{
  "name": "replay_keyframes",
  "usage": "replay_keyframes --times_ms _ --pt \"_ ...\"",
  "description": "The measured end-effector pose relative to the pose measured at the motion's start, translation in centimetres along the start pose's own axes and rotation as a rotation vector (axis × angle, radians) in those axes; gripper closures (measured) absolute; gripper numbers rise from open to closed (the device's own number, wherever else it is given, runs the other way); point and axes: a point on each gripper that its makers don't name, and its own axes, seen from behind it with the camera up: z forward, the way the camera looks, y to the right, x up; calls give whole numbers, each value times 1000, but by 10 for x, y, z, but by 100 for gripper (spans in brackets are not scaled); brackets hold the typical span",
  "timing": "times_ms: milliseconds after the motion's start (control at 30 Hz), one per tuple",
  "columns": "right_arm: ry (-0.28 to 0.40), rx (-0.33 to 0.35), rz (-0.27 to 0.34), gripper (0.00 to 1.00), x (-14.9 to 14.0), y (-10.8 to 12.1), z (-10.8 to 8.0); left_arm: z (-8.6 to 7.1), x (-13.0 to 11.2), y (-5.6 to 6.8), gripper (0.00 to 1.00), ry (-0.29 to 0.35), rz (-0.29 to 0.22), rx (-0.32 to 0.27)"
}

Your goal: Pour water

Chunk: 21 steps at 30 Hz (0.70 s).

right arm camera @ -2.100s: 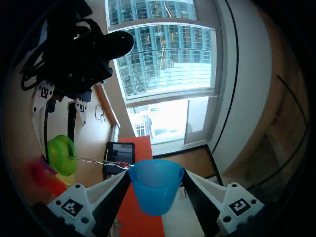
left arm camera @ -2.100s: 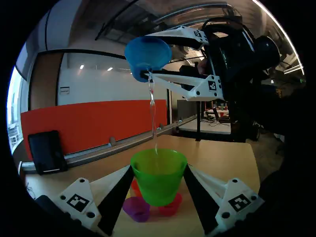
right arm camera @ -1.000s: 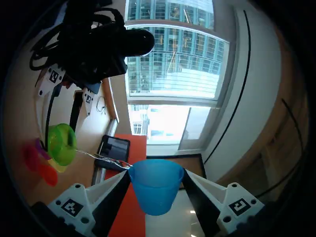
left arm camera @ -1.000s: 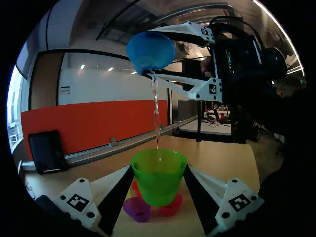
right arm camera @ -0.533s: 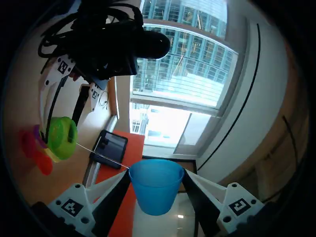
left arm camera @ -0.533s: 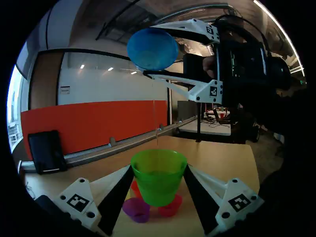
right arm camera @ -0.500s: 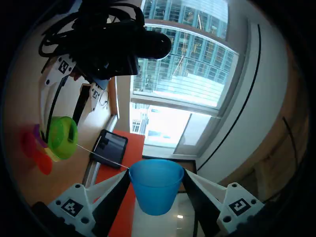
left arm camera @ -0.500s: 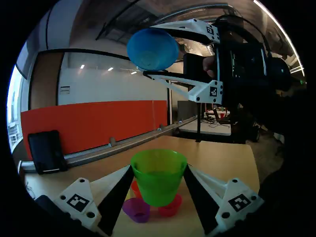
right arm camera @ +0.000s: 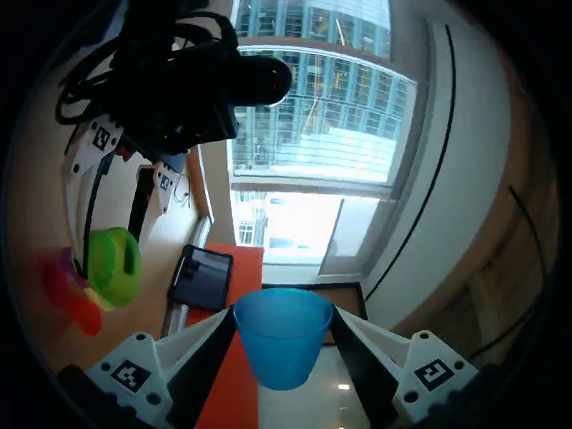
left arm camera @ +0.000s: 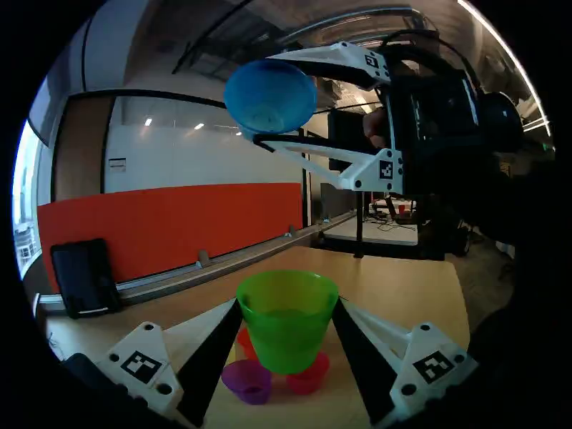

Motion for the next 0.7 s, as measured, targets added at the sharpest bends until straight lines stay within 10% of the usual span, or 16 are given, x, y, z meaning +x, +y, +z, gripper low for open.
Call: replay_keyframes --times_ms 700 --pt "-50 38 956 7 -8 -24 -12 0 7 -4 14 3 12 10"
